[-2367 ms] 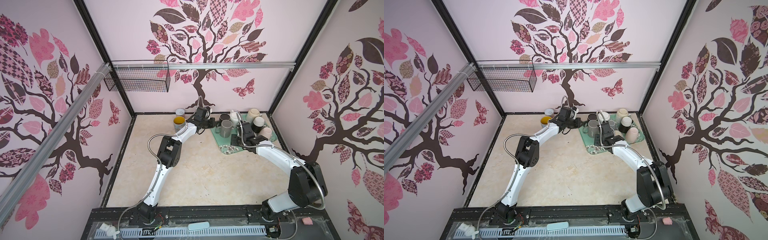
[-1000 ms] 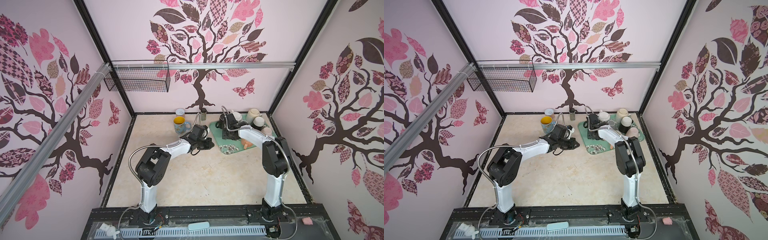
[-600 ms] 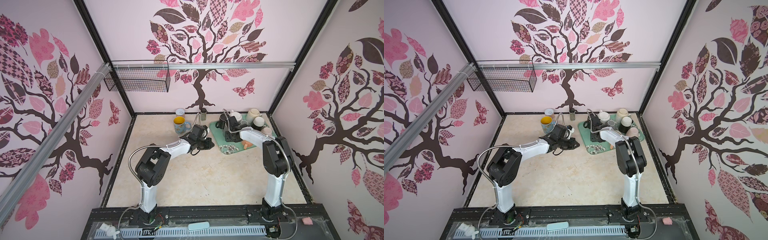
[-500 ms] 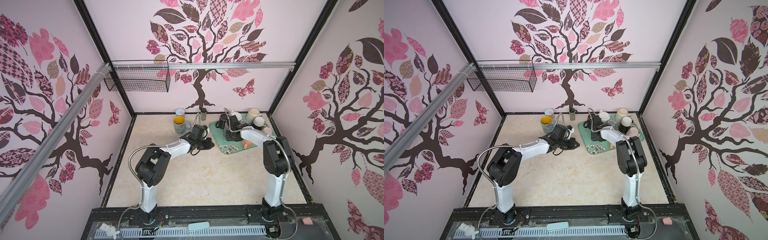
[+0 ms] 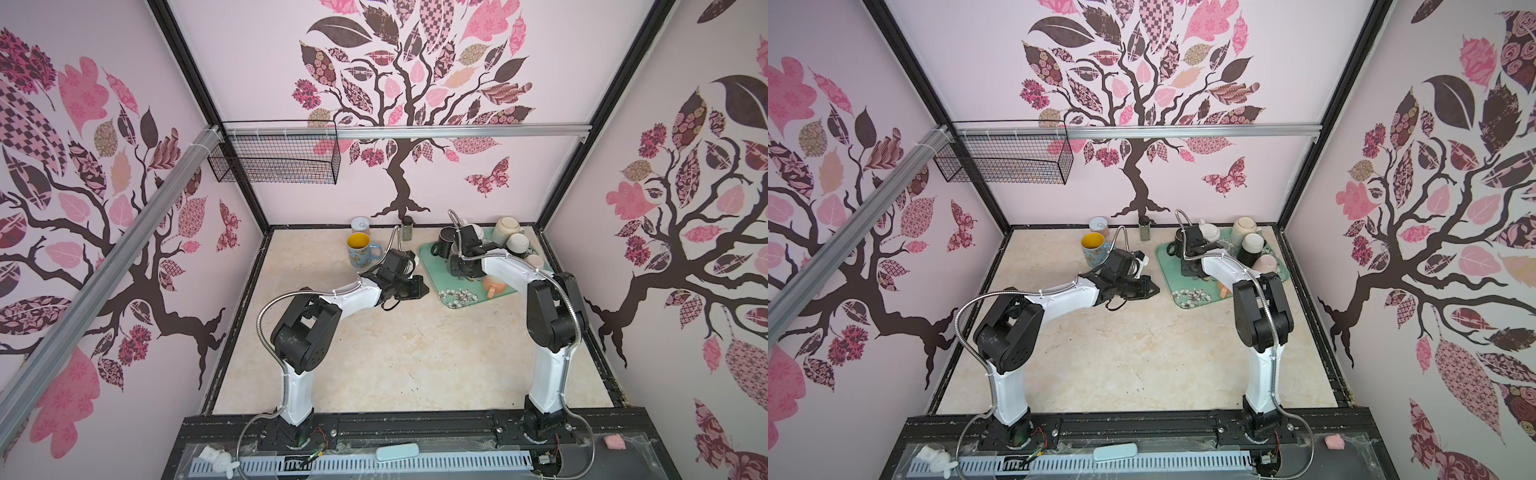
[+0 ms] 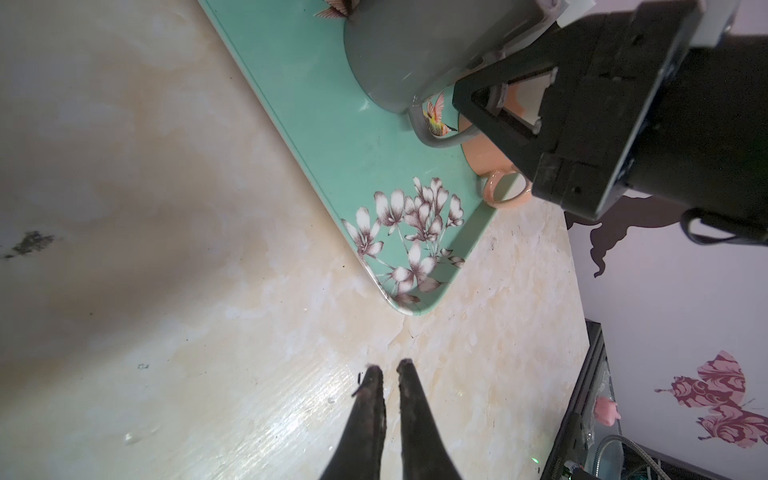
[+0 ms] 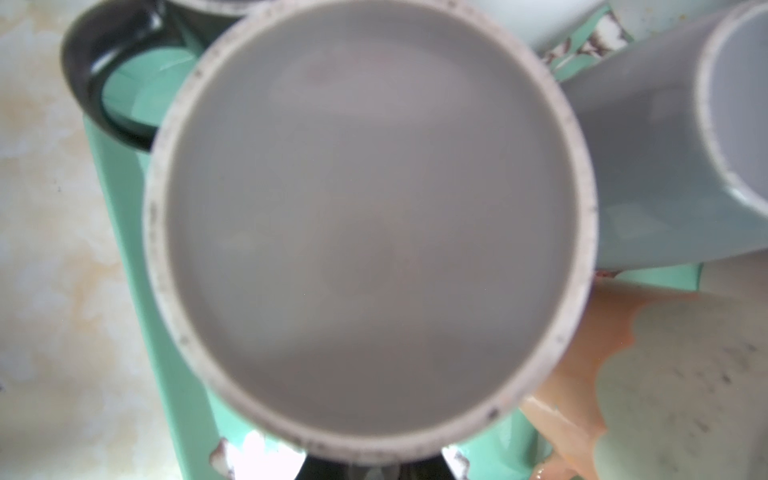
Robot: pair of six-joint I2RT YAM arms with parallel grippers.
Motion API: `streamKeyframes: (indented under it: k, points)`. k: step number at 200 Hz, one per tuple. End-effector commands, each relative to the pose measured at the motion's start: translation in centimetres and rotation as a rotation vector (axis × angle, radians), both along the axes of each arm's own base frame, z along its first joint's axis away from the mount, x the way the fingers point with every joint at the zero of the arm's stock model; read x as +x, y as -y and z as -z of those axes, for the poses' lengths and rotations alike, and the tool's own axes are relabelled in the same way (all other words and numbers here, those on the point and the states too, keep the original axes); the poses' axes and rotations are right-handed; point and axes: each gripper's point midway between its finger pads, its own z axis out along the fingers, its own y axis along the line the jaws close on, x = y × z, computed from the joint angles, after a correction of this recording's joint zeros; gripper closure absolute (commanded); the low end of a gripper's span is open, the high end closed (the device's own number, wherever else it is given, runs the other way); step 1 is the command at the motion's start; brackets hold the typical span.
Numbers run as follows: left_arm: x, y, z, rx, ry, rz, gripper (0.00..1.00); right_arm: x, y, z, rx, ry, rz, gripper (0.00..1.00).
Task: Turn the mug right side up
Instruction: 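Grasp the grey mug with the right gripper and lift it off the tray, then tilt the grey mug toward the left gripper while the left grips its handle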
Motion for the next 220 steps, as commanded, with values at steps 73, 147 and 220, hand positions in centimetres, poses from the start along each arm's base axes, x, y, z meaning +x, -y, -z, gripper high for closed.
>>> streamKeyframes:
  k: [73, 147, 220]
  points:
    - [0.0, -1.9, -5.5, -0.123, 0.091, -0.071, 0.74, -1.0, -1.8, -8.4, 0.218, 0.260, -0.042, 1.00]
    - [-1.1, -6.5, -10.7, -0.188, 0.189, -0.225, 0.54, -4.3, -4.6, -17.1, 0.615, 0.527, -0.098, 1.00]
    - [-1.4, -4.8, -17.4, -0.689, 0.100, -0.182, 0.45, -7.8, -11.9, -23.7, 1.229, 0.461, -0.344, 1.00]
